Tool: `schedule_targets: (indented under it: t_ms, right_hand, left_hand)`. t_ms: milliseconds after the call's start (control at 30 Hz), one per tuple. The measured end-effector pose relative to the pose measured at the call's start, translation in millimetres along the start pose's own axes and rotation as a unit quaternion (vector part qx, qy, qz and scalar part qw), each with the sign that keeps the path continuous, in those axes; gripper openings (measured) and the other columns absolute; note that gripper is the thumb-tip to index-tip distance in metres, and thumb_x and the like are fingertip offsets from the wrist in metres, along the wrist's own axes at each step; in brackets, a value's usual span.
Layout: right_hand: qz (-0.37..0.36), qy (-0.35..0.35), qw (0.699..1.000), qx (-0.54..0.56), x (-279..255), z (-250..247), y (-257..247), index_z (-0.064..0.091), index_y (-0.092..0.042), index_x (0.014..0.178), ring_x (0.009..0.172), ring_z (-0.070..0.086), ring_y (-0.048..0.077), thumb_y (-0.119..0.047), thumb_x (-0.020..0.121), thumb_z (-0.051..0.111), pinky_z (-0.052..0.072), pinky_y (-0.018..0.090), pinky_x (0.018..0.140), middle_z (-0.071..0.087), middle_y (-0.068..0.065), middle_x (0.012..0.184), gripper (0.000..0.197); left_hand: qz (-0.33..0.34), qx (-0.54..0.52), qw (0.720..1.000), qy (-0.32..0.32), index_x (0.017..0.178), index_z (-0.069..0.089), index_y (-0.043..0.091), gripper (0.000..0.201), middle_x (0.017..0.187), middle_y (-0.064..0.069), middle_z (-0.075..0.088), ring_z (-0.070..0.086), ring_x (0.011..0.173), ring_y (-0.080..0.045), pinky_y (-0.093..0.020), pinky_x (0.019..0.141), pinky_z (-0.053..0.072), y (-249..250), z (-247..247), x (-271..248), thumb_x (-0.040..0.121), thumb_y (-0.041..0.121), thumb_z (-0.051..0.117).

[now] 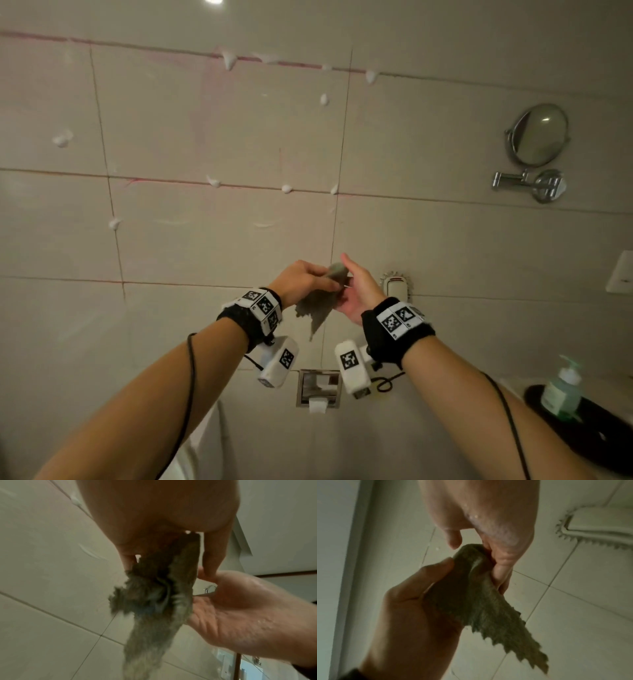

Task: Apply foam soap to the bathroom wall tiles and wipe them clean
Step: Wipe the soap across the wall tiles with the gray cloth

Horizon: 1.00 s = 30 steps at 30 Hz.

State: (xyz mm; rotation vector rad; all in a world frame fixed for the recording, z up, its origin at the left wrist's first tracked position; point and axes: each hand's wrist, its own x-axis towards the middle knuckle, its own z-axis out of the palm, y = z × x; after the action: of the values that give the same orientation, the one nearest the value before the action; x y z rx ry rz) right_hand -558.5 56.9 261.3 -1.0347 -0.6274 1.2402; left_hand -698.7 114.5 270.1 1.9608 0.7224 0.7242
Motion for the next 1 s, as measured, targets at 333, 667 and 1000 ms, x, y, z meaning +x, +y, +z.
schedule_targets:
  t_ms: [333, 667, 1000]
  right_hand:
    - [-0.003, 0.060, 0.996, 0.070, 80.4, -44.2, -55.8, 0.063, -0.004, 0.106, 0.082, 0.061, 0.034, -0.026, 0.098, 0.041, 0.049, 0.038, 0.070, 0.067, 0.020, 0.088, 0.033]
    - [-0.186, 0.175, 0.966, 0.035, 150.2, -41.9, -231.4, 0.057, -0.007, 0.117, 0.071, 0.062, 0.029, -0.048, 0.101, 0.033, 0.053, 0.033, 0.063, 0.064, 0.016, 0.094, 0.051]
    - [-0.416, 0.289, 0.860, 0.068, 163.9, -18.9, -386.3, 0.031, -0.007, 0.152, 0.134, 0.045, 0.039, -0.060, 0.100, 0.011, 0.037, 0.040, 0.110, 0.040, 0.020, 0.152, 0.077]
  left_hand:
    - [-0.008, 0.080, 0.997, -0.010, 0.090, 0.081, 0.018, 0.030, 0.093, 0.001, 0.078, 0.070, 0.092, -0.015, -0.031, 0.097, 0.046, 18.9, 4.9, 107.2, 0.087, 0.046, 0.072]
    - [0.058, 0.306, 0.933, 0.179, 0.155, 0.026, 0.044, 0.063, 0.170, 0.000, 0.001, -0.004, 0.155, -0.027, -0.062, 0.121, 0.012, 124.1, -44.4, 232.1, 0.098, 0.051, 0.052]
    - [0.061, 0.393, 0.880, 0.260, 0.157, -0.003, 0.047, 0.080, 0.165, -0.007, -0.026, -0.020, 0.152, -0.033, -0.068, 0.118, 0.003, 191.4, -79.3, 300.2, 0.097, 0.058, 0.049]
